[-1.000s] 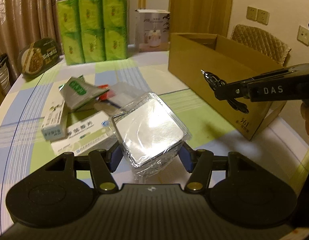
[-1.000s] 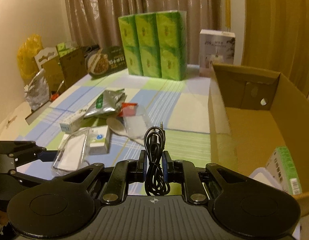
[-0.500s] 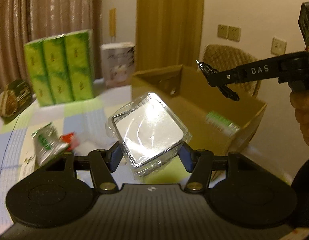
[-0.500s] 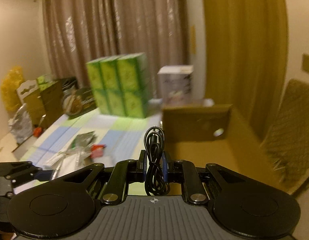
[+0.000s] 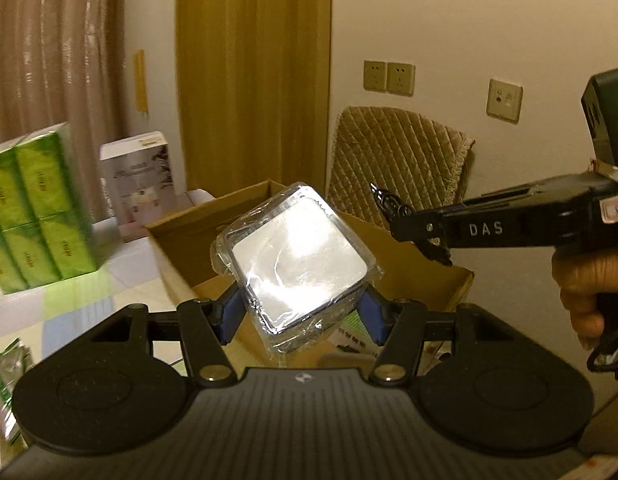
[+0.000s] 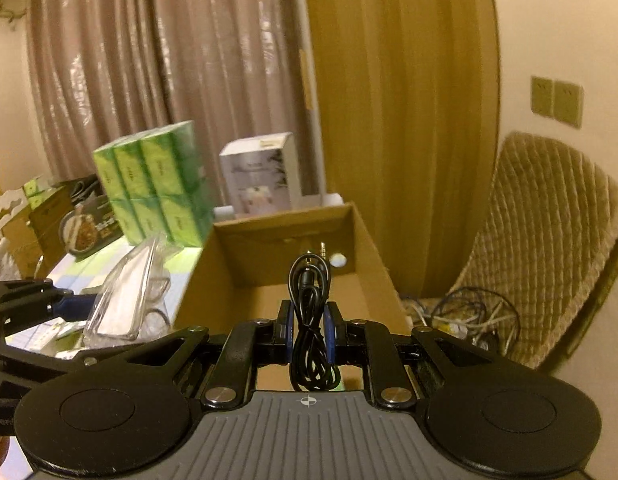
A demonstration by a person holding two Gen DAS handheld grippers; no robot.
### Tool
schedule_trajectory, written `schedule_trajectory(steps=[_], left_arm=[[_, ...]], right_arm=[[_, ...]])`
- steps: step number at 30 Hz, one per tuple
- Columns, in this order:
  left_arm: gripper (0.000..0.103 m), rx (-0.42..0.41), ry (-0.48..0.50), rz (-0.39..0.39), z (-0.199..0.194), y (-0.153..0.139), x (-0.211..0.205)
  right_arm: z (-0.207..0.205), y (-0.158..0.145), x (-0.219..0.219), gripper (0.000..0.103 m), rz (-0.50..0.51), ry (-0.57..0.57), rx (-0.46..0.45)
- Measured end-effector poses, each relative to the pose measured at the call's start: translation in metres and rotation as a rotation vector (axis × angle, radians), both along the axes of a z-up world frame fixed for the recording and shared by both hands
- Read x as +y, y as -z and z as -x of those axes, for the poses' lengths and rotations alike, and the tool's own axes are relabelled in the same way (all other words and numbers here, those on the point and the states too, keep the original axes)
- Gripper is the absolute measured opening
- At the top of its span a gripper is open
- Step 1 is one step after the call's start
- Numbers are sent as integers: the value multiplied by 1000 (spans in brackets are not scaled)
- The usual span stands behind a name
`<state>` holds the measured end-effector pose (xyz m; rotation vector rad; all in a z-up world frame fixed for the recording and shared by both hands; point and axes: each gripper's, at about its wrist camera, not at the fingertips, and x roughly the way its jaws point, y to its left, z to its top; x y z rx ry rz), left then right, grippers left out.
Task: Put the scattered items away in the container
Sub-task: 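Carry the cable and wrapped pad into the cardboard box and open both grippers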
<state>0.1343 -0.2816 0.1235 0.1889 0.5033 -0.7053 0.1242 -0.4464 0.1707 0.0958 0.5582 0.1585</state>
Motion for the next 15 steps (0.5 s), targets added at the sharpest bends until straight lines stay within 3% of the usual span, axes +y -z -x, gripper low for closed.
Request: schedule_trajectory(steps=[9,10,15], left_arm=[[59,24,-4,-81,-23,29,-29],[63,19,-10,-92,-25,31,-31],[64,-1,-16,-101,-26,33,-23]], right_arm=[[-20,21,-21,12,-34,-5,36],[-22,23,-21,12,-37,-9,41],[-29,34,-17,12,-44,-31,60]])
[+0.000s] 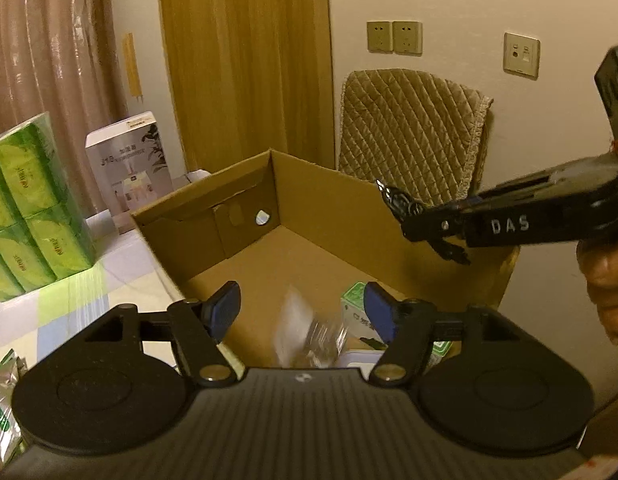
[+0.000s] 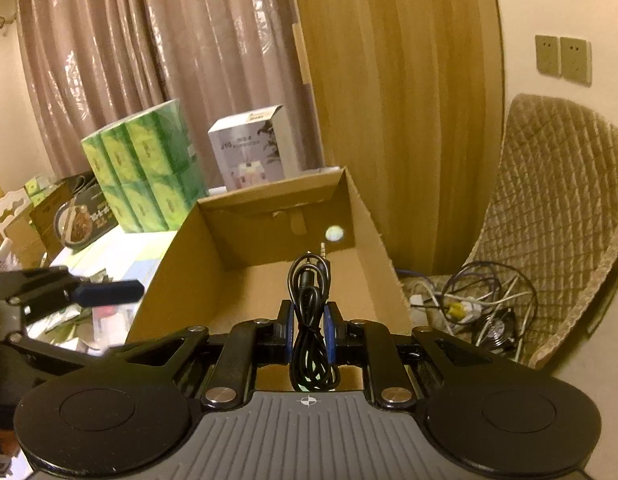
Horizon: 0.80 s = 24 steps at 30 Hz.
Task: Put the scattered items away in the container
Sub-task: 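Carry the cable and wrapped pad into the cardboard box and open both grippers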
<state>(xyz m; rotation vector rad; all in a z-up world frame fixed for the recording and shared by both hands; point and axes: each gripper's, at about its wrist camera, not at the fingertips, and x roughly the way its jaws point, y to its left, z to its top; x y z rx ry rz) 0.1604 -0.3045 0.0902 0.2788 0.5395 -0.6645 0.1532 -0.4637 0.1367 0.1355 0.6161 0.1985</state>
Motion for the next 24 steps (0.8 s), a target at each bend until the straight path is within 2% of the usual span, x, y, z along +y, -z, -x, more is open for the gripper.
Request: schedule_trajectory(steps=[12,14,15,16,24], left_arm=[[64,-6,-35,17,2,-5,30],[64,-2,-40,22,3,-5,34],[64,-2,-43,24,3,-5,36],[64,-2,-45,25,4,-5,38],[65,-9,-62,34,13,-9,58]], right_arm=[[-9,6,16,13,-34,-41,14],[-9,4,15,31,-55,-40,-5],[-9,3,14,47,-64,-34,-14],[-8,1,12,55,-73,-23,-24],[0,-9,9,55,-81,3,-30]])
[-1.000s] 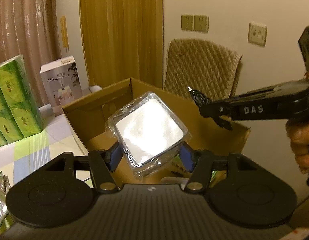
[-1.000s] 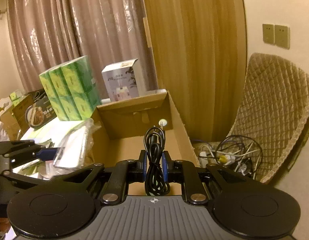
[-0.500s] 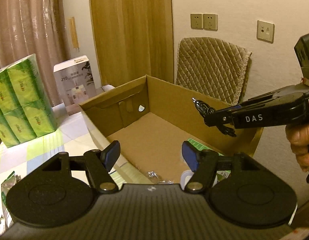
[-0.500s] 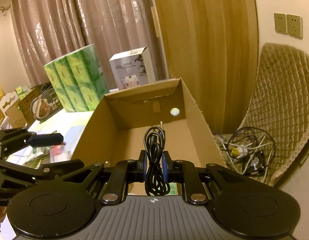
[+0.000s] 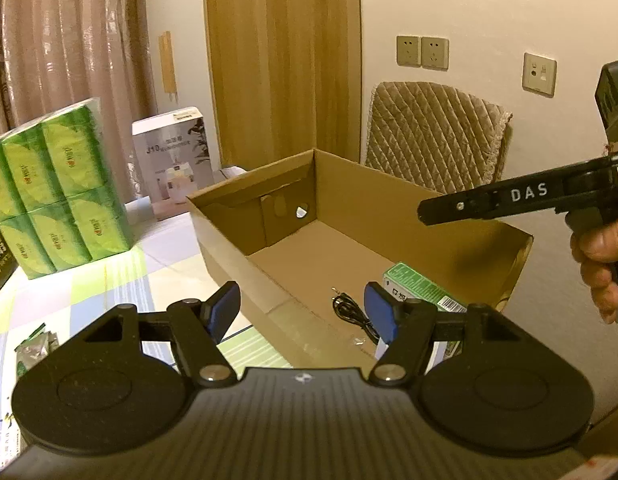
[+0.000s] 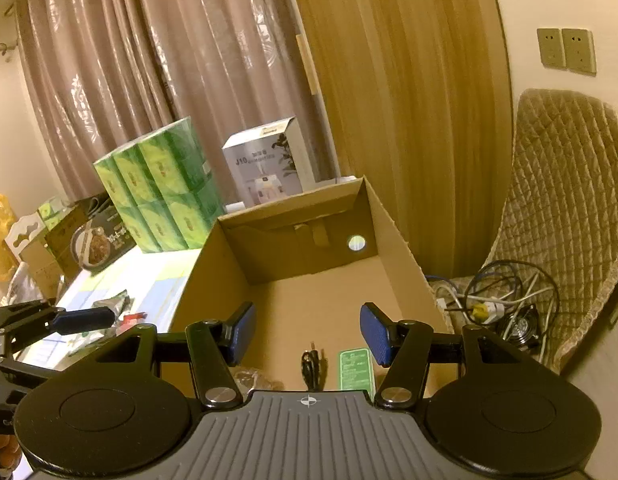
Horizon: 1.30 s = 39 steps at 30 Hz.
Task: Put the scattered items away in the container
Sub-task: 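Carry the cable and wrapped pad into the cardboard box and open both grippers, then move both grippers back over the remaining medicine boxes on the table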
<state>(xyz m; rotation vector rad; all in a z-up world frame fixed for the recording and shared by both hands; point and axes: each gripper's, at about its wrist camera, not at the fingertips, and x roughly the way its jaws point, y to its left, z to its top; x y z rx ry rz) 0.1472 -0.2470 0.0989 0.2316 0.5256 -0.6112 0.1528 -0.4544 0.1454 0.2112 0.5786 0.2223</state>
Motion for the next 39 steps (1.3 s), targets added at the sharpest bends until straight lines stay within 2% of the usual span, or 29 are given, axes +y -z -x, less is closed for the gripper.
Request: schedule_trajectory(steps=[11,24,30,39], left_arm=[[65,-4,-51,0,22,-8,47],[68,-13,-158,-17,55,-6,133],[71,20,-247,-45,67,14,186],[73,80,-345,-67,69,48,244]], right_arm=[[16,-35,44,57,49,-61,-59],[33,-61,131,68,50,-214,-110],[41,-49,184,74,69,-324,-93],[32,-3,232,75,83,-389,2]])
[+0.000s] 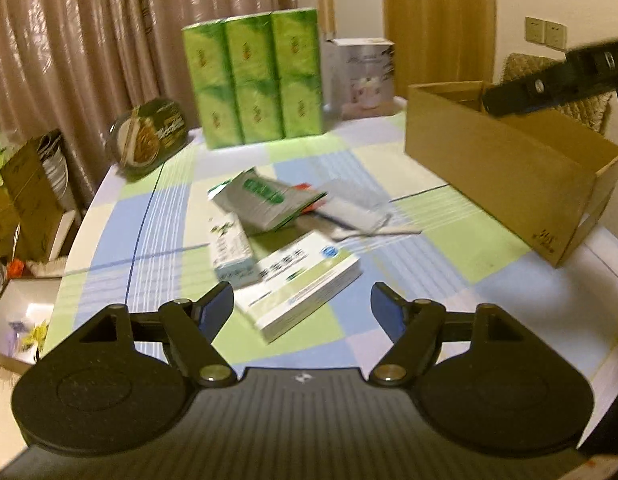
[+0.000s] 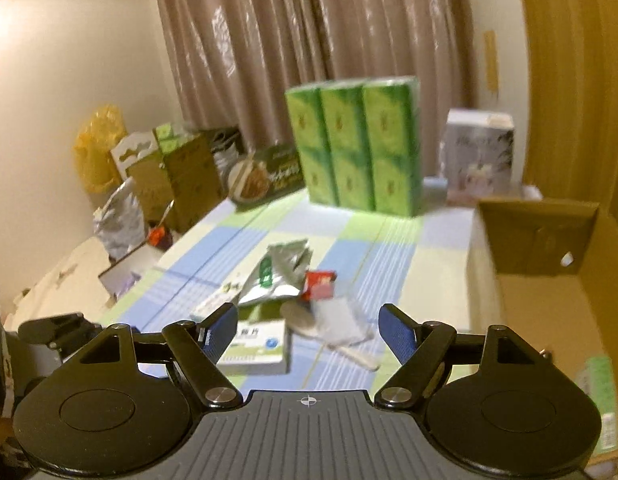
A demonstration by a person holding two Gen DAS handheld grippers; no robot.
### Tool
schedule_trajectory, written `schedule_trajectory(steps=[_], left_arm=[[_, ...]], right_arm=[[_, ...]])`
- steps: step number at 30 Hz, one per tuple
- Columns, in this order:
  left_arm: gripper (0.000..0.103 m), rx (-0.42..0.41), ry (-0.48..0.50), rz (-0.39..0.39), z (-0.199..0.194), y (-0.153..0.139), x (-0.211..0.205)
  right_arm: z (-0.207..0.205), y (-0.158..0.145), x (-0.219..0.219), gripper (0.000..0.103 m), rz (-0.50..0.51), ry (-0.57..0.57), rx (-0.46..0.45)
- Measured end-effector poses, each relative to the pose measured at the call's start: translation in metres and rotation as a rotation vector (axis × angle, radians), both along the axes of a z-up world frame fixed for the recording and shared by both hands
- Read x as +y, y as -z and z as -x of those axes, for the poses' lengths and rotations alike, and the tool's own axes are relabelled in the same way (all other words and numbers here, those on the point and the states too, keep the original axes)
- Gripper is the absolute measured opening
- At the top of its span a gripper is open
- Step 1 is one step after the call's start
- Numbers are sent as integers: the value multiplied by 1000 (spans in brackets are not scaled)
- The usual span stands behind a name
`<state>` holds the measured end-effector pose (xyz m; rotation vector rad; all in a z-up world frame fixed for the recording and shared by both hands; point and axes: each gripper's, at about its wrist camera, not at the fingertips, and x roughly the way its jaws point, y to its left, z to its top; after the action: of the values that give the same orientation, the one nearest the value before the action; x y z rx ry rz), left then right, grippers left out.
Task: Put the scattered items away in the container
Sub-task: 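Move both grippers back over the remaining medicine boxes on the table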
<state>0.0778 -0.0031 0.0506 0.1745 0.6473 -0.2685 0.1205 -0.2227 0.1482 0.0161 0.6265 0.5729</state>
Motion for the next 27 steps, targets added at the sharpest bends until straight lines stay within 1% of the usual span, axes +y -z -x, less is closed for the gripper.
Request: schedule_trajectory(steps=[2,9,11,14,17,20,22,24,27], left_arm=[[74,19,-9,15,-3,6,9],[74,79,-43,15,-20,27,29],[74,99,-33,-3,-29,35,33],[74,115,8,-76,-42,48,30],[75,131,56,-110,-56,59,28],[79,132,106,-124,-68,67,24],[80,128,134,-129,-76,71,23],[80,136,158,-120,-85,77,25],[87,135,183,-102,-97,82,30]], right_arm=[[-4,11,6,75,15,-5,20],[-20,50,15,75,52,-10,93],[-23,59,17,75,63,-16,117],[-31,69,19,75,81,-27,141],[-39,76,20,75,105,-32,151],[-47,84,21,75,116,-35,176],[-51,88,24,75,132,-50,195],[-53,92,28,75,155,-70,204],[-56,97,36,75,181,-98,206]])
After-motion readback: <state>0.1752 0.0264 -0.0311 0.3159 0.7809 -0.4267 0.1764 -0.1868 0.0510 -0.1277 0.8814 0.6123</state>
